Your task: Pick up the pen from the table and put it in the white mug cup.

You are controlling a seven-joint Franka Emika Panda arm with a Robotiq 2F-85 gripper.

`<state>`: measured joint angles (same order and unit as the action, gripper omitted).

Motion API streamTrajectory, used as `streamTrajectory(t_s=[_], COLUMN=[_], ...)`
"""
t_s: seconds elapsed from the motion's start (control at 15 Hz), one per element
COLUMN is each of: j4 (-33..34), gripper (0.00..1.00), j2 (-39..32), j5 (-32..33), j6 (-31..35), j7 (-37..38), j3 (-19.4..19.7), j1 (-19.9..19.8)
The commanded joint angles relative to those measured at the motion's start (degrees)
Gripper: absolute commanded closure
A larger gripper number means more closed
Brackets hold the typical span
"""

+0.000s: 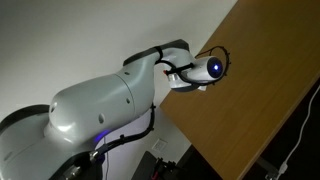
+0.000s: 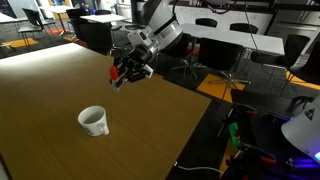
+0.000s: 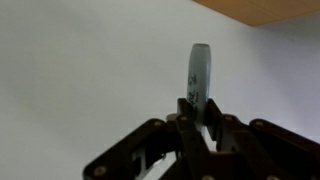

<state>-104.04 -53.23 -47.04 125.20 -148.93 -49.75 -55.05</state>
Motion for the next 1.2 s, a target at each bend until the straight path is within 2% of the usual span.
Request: streamTrajectory(t_s=[0.0, 0.13, 0.2, 0.27, 0.33, 0.53, 0.6, 0.67, 0.73, 0.8, 1.13], j4=[2.9, 3.88, 4.02, 4.53, 5.31, 7.3, 7.08, 7.58, 8.3, 8.49, 10.81], gripper=[0.95, 0.95, 0.95, 0.95, 0.95, 0.95, 0.95, 0.95, 0.95, 0.95, 0.95], j2=[1.56, 2.06, -0.7, -0.6, 2.59, 3.54, 1.29, 1.58, 4.56, 5.01, 6.91], j5=[-7.04, -11.51, -8.67, -9.43, -14.69, -20.42, -16.89, -17.07, -22.69, -23.81, -29.44], j6=[0.72, 0.93, 4.22, 4.75, 2.41, 1.33, 5.22, 5.32, 1.71, 1.47, -1.6], j7=[-0.14, -0.48, 1.52, 1.49, -0.26, -0.67, 1.51, 1.63, 0.08, 0.33, 1.67], j3=[5.51, 8.18, 4.68, 5.45, 10.91, 16.38, 12.0, 13.12, 19.91, 21.24, 34.35], j1=[6.97, 10.22, 7.96, 9.24, 14.17, 19.61, 16.89, 18.16, 23.82, 25.21, 36.62])
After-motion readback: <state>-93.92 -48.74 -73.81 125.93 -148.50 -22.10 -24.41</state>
